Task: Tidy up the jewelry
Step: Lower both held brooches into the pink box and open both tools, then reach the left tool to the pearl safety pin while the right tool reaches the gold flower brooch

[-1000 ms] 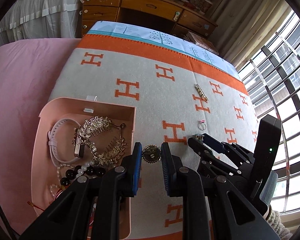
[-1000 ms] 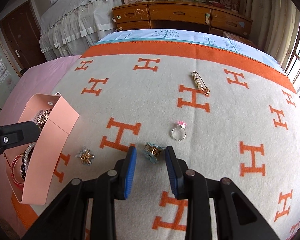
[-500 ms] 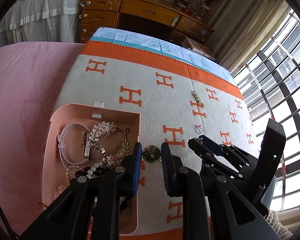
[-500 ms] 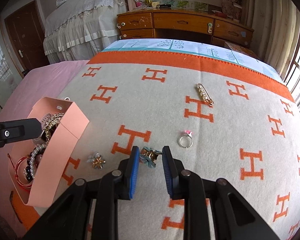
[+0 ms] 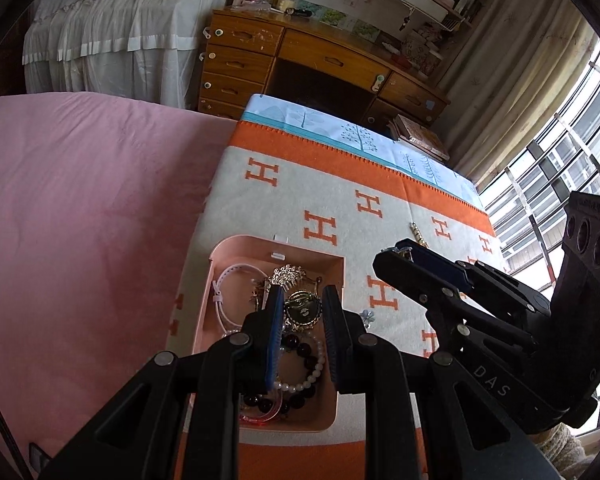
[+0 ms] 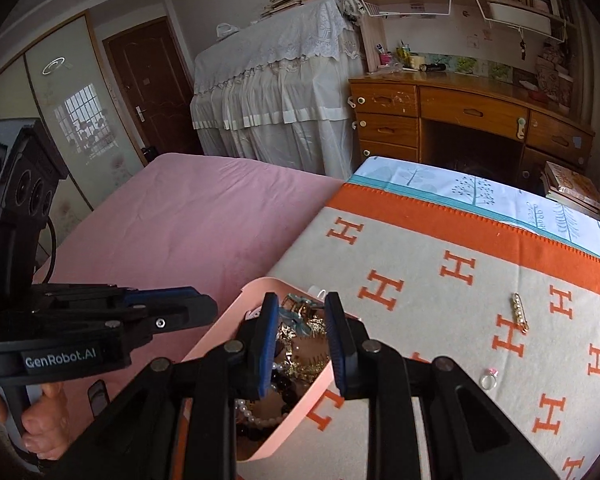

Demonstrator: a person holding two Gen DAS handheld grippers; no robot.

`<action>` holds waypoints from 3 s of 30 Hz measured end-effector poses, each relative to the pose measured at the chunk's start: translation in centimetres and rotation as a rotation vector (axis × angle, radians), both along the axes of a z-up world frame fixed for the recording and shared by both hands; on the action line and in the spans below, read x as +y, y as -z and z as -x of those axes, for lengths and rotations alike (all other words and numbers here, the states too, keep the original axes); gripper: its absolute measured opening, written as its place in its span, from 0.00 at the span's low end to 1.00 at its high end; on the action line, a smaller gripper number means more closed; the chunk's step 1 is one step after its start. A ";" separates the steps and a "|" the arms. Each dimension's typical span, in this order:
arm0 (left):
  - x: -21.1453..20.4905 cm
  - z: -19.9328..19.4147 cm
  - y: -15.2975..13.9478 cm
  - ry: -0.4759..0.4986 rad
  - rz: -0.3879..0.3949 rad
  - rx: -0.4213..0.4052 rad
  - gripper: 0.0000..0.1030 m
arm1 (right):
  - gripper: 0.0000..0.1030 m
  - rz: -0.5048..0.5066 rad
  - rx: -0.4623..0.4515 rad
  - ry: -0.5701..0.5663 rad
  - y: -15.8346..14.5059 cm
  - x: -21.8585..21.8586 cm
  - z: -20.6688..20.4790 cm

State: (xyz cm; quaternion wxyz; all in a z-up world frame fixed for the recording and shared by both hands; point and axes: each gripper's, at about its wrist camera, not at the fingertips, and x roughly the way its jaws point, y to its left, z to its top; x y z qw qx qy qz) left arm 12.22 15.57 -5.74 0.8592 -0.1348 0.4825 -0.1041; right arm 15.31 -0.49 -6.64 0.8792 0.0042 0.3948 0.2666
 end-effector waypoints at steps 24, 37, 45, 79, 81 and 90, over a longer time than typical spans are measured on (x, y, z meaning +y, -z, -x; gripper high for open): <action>1.1 0.9 5.5 -0.016 -0.061 0.132 0.53 | 0.29 0.064 0.222 -0.127 5.1 2.1 2.7; -1.3 2.3 1.9 0.006 -0.111 0.048 0.61 | 0.29 0.039 0.109 -0.030 1.2 -2.1 3.8; -4.4 2.5 -3.2 0.049 -0.197 -0.086 0.77 | 0.29 0.064 0.011 0.043 -2.6 -6.2 4.2; -11.6 -8.1 4.1 0.072 -0.291 -0.051 0.99 | 0.46 0.201 0.026 -0.145 10.1 -5.8 0.8; -11.2 -8.7 5.0 0.057 -0.302 -0.032 0.99 | 0.46 0.227 0.041 -0.160 11.1 -5.1 0.6; -10.7 -9.6 6.2 0.048 -0.284 -0.008 0.99 | 0.26 0.290 -0.005 -0.199 12.2 -3.5 1.2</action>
